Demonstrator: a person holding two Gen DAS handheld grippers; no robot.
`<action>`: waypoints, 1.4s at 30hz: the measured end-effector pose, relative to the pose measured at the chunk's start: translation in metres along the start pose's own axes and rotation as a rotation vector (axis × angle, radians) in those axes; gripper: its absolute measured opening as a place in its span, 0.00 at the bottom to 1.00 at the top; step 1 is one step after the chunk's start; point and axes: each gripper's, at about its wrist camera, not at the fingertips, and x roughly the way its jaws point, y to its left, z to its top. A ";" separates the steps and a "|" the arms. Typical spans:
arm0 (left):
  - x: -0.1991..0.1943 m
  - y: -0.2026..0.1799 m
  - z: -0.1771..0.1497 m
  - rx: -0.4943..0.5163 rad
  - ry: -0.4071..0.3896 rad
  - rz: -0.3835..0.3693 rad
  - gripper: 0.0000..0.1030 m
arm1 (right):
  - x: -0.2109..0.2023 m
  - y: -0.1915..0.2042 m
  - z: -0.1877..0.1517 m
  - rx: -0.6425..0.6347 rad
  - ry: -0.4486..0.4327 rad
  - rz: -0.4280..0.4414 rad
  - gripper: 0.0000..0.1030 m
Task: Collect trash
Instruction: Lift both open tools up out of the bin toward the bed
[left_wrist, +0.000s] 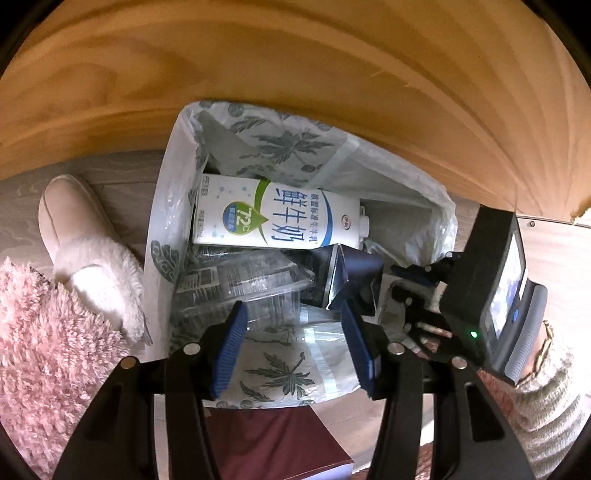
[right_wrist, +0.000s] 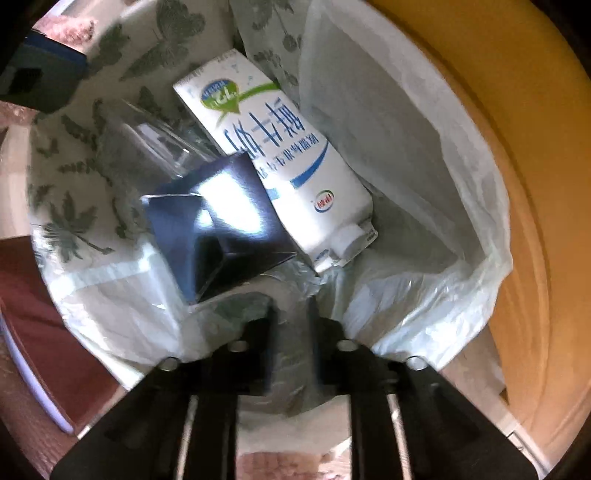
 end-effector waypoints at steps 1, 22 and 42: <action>-0.003 -0.001 -0.001 0.007 -0.006 0.002 0.49 | -0.007 0.001 -0.002 0.006 -0.011 -0.006 0.45; -0.127 -0.040 -0.058 0.229 -0.453 0.095 0.93 | -0.193 0.047 -0.090 0.514 -0.513 -0.032 0.92; -0.209 -0.093 -0.099 0.434 -0.726 0.117 0.93 | -0.277 0.029 -0.131 0.701 -0.884 -0.204 0.92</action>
